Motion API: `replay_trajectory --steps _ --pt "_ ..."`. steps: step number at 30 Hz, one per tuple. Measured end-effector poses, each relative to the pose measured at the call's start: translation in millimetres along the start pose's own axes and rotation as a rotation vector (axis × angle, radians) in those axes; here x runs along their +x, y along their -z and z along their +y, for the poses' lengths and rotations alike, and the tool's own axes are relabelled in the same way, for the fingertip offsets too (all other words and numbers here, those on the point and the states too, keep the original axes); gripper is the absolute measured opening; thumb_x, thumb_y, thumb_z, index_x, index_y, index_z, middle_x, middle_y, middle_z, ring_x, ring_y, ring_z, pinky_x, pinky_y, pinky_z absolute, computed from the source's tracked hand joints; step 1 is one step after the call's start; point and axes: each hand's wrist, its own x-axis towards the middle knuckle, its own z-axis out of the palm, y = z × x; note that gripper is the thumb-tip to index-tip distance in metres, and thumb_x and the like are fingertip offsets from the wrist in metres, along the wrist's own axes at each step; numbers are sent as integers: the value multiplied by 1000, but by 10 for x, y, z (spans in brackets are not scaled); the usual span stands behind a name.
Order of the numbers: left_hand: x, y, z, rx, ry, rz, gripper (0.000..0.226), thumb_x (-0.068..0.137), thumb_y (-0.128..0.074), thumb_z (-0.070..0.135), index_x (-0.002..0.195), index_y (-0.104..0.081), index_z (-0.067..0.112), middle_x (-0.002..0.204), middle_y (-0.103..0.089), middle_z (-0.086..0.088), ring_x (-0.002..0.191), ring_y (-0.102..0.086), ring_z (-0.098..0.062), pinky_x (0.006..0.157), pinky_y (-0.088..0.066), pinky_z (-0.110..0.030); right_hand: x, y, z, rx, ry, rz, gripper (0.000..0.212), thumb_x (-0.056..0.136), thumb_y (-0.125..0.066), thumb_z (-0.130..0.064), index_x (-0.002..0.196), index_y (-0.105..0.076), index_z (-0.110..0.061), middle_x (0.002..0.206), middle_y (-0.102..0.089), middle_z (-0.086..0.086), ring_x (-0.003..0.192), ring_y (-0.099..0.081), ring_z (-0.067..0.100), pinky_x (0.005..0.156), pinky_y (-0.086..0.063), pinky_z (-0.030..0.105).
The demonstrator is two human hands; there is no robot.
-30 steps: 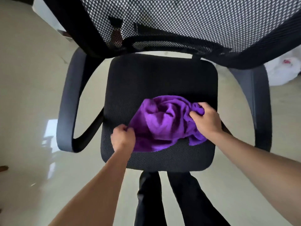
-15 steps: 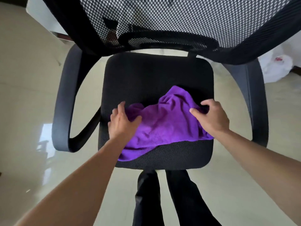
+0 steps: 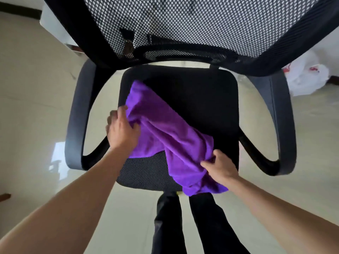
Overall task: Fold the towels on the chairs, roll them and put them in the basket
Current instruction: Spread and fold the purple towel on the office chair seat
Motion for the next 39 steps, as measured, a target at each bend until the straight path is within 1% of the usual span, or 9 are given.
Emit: replay_trajectory --steps 4,7,10,15,19,24,29,33,39 --pt "-292 -215 -272 -157 442 33 32 79 -59 20 107 -53 6 107 -58 -18 101 -57 -39 86 -48 -42 240 237 -372 7 251 389 41 78 -66 -39 113 -51 -26 109 -59 -1 96 -61 25 76 -47 36" --pt "-591 -428 -296 -546 955 -268 42 84 -65 41 93 -59 1 81 -65 -19 67 -66 -34 50 -52 -35 546 309 -767 -26 283 293 49 80 -66 -39 124 -50 -23 120 -59 2 107 -59 26 85 -49 40" --pt "-708 -620 -243 -897 1149 -418 39 90 -58 46 85 -54 7 78 -62 -13 53 -65 -25 49 -44 -27 669 269 -906 -216 171 33 58 78 -69 -46 128 -51 -22 116 -62 0 108 -59 26 87 -48 36" --pt "-427 -646 -147 -980 1041 10 18 90 -59 14 74 -50 14 65 -52 -6 39 -53 -13 42 -45 -24 691 174 -636 -176 209 94 27 80 -65 -25 63 -53 -8 61 -54 4 71 -56 33 59 -39 32" --pt "-324 -493 -219 -964 975 107 10 83 -60 9 75 -54 11 75 -53 -8 70 -52 -22 64 -50 -38 575 343 -192 -196 124 272 24 84 -60 -30 72 -53 -11 82 -64 18 84 -61 41 66 -40 37" --pt "-533 -413 -381 -645 811 -97 16 79 -61 1 75 -53 15 71 -54 -1 67 -52 -19 63 -43 -27 451 525 30 -548 0 -244 24 77 -66 -38 86 -65 -16 90 -70 6 90 -67 28 76 -53 35" --pt "-461 -373 -561 -657 782 -95 18 75 -66 1 78 -58 17 69 -60 1 63 -54 -16 54 -44 -24 772 628 -758 -424 380 231 43 80 -65 -31 122 -55 -25 119 -62 7 108 -60 31 84 -50 39" --pt "-175 -385 -505 -945 859 16 15 78 -75 11 79 -61 16 82 -68 -5 72 -65 -20 66 -55 -31 1054 518 -1509 -573 679 147 65 83 -63 -25 142 -36 -31 139 -43 8 123 -45 31 87 -45 42" --pt "63 -215 -396 -761 602 63 10 88 -63 20 80 -66 15 81 -69 -6 75 -64 -19 68 -56 -31 1143 577 -1483 -644 567 69 9 81 -68 -32 83 -69 -24 100 -63 3 95 -61 29 69 -43 30"
